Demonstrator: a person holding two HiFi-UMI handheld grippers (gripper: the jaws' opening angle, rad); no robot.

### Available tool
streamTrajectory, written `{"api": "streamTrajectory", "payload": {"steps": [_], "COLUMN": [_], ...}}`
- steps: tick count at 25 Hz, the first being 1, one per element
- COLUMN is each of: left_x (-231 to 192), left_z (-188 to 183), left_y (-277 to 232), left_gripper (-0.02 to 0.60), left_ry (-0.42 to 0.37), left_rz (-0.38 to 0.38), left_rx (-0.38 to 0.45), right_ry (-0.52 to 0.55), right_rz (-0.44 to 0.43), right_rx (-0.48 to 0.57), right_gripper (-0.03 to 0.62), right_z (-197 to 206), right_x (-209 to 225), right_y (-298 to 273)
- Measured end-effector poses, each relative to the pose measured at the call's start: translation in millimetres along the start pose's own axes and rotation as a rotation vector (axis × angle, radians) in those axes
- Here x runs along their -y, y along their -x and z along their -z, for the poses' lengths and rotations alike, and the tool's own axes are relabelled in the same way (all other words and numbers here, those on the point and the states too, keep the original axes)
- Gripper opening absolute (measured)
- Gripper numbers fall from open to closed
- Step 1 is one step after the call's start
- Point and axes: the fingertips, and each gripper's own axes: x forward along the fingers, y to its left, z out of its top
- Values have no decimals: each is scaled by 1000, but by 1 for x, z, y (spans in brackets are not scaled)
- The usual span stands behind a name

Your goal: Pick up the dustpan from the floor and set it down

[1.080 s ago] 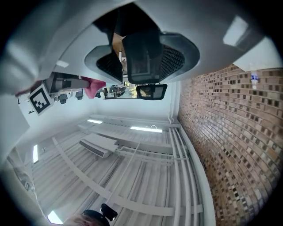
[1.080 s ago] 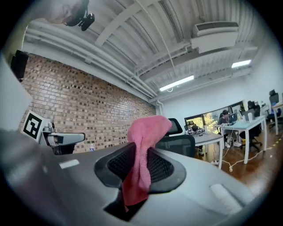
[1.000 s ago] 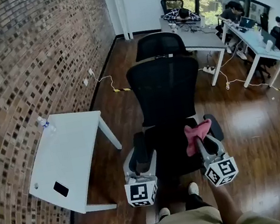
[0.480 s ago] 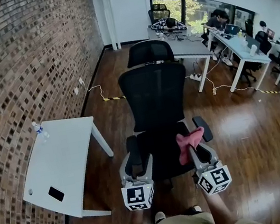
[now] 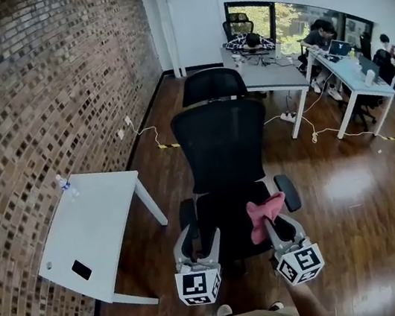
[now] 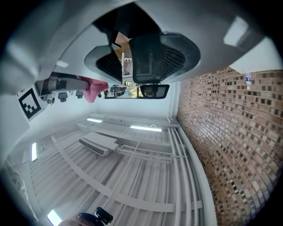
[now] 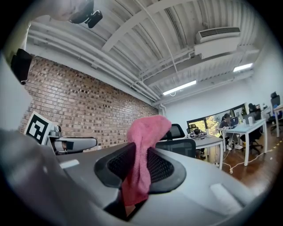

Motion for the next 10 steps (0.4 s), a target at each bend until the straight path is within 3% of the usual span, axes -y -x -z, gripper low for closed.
{"api": "streamTrajectory", "payload": {"steps": [10], "left_x": [53], "left_z": [17], "left_y": [-19], "left_gripper": [239], "left_ry": [-3], "left_rz": [31], "left_rx": [-39], "right_ry": [-31], "right_rz": [-11], "right_rx": [-33], "right_gripper": [87], "right_z": [13], "right_x": [38], "right_y": [25]}}
